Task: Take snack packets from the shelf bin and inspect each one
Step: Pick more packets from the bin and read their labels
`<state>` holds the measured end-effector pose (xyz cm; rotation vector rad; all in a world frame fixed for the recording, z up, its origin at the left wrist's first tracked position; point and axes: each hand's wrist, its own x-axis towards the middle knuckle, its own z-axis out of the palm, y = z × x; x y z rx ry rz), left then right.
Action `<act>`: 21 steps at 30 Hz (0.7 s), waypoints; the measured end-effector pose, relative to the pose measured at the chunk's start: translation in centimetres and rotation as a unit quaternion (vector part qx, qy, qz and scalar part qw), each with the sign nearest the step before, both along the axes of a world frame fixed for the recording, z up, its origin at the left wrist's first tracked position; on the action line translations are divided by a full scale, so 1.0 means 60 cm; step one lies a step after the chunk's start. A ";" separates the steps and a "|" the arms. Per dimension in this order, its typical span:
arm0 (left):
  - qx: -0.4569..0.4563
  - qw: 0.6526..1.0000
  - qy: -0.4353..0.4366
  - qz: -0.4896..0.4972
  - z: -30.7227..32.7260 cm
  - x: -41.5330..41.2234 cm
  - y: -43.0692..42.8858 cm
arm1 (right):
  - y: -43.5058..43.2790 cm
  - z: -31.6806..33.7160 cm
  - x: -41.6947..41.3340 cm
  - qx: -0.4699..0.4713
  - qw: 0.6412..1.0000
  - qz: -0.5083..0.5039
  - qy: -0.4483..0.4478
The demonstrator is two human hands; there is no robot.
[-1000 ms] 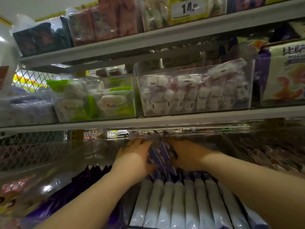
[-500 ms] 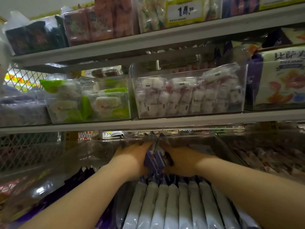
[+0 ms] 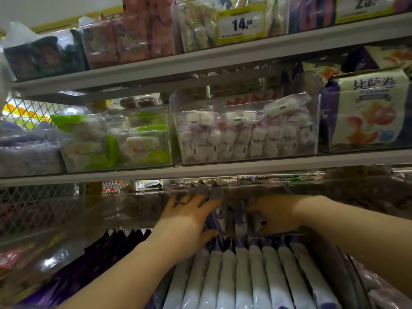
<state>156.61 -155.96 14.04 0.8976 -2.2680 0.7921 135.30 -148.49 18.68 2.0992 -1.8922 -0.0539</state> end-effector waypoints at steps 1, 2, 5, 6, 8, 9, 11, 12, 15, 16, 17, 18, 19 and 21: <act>0.005 1.000 -0.001 0.002 -0.001 0.000 0.000 | 0.001 -0.001 0.000 -0.001 1.000 -0.004 0.001; 0.009 1.000 -0.002 0.005 -0.001 0.001 0.000 | 0.003 -0.002 0.000 -0.004 1.000 -0.010 0.007; 0.015 1.000 -0.006 0.010 0.000 0.003 0.001 | 0.005 -0.009 -0.003 0.013 1.000 -0.023 0.002; 0.015 1.000 -0.007 0.012 0.000 0.003 0.002 | 0.004 -0.012 -0.003 0.026 0.999 -0.021 -0.008; 0.020 1.000 -0.009 0.013 0.000 0.003 0.003 | 0.005 -0.014 -0.002 0.050 0.998 -0.018 -0.032; 0.026 1.000 -0.009 0.013 0.000 0.003 0.004 | 0.006 -0.012 -0.001 0.056 0.997 -0.015 -0.044; 0.033 0.999 -0.011 0.014 0.000 0.002 0.006 | 0.008 -0.005 -0.004 0.052 0.997 -0.005 -0.064; 0.034 0.999 -0.012 0.016 0.001 0.002 0.006 | 0.010 -0.003 -0.006 0.046 0.997 -0.004 -0.070; 0.041 0.999 -0.014 0.018 0.002 0.002 0.006 | 0.017 -0.001 -0.009 -0.006 0.998 -0.012 -0.068; 0.043 0.999 -0.015 0.021 0.003 0.002 0.006 | 0.020 -0.002 -0.010 -0.037 0.997 -0.012 -0.067; 0.047 0.998 -0.017 0.024 0.003 0.002 0.006 | 0.024 -0.003 -0.010 -0.075 0.995 -0.011 -0.069; 0.049 0.998 -0.019 0.029 0.003 0.002 0.008 | 0.031 -0.003 -0.010 -0.111 0.991 -0.014 -0.072; 0.049 0.998 -0.021 0.033 0.004 0.002 0.011 | 0.041 -0.004 -0.008 -0.143 0.987 -0.017 -0.071; 0.046 0.998 -0.020 0.041 0.005 0.004 0.022 | 0.065 -0.005 -0.004 -0.191 0.980 -0.015 -0.061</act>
